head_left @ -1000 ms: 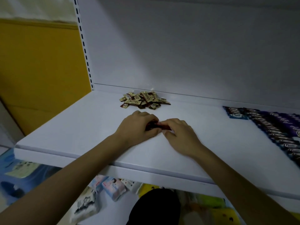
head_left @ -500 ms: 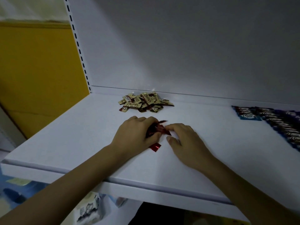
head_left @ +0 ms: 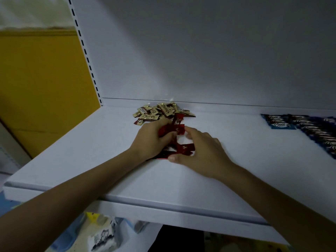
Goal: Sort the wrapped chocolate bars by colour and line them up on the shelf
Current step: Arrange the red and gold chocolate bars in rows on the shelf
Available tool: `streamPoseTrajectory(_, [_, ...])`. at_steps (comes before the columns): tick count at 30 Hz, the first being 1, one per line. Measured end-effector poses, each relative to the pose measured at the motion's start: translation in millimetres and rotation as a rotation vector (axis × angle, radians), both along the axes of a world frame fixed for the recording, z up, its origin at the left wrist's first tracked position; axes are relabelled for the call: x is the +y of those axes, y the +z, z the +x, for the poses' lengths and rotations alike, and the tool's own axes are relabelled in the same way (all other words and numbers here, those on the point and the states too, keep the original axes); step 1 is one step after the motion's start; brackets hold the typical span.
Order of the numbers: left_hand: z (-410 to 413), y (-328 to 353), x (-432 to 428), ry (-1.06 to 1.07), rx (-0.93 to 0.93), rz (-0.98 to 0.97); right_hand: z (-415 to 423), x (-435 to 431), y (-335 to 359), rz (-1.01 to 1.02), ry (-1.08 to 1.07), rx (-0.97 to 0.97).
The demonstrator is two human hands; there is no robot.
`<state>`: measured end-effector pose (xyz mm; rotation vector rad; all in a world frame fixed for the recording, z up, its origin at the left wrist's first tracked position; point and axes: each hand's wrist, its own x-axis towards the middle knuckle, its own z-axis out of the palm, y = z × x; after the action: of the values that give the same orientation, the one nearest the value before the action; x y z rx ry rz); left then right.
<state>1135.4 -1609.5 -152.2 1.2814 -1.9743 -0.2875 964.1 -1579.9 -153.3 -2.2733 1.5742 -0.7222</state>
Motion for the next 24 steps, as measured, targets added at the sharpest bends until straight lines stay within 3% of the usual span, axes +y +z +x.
streamPoseTrajectory(2, [1.4,1.5,-2.1,0.026,0.078,0.030,1.3,-4.1,1.1,-0.090,-0.001,-0.004])
streamPoseTrajectory(9, [-0.7,12.3,-6.4,0.052,0.656,0.334,-15.4,-12.5,9.2,-0.276,0.103,0.335])
streamPoseTrajectory(11, [-6.1,20.6,-7.7,0.023,0.756,0.355,-16.9,-16.5,11.2,-0.252,0.144,0.279])
streamPoseTrajectory(14, [-9.6,36.3,-12.6,-0.028,0.819,0.340,-9.4,-18.8,7.9,-0.183,0.242,0.157])
streamPoseTrajectory(19, [-6.7,45.7,-21.5,-0.089,0.865,0.344,-7.4,-27.7,3.9,-0.096,0.372,0.230])
streamPoseTrajectory(22, [-10.3,40.8,-25.8,-0.088,0.833,0.397,-6.0,-34.6,5.3,-0.162,0.411,0.226])
streamPoseTrajectory(24, [-16.6,39.8,-31.2,-0.105,0.841,0.431,-12.2,-41.6,2.3,-0.250,0.380,0.333])
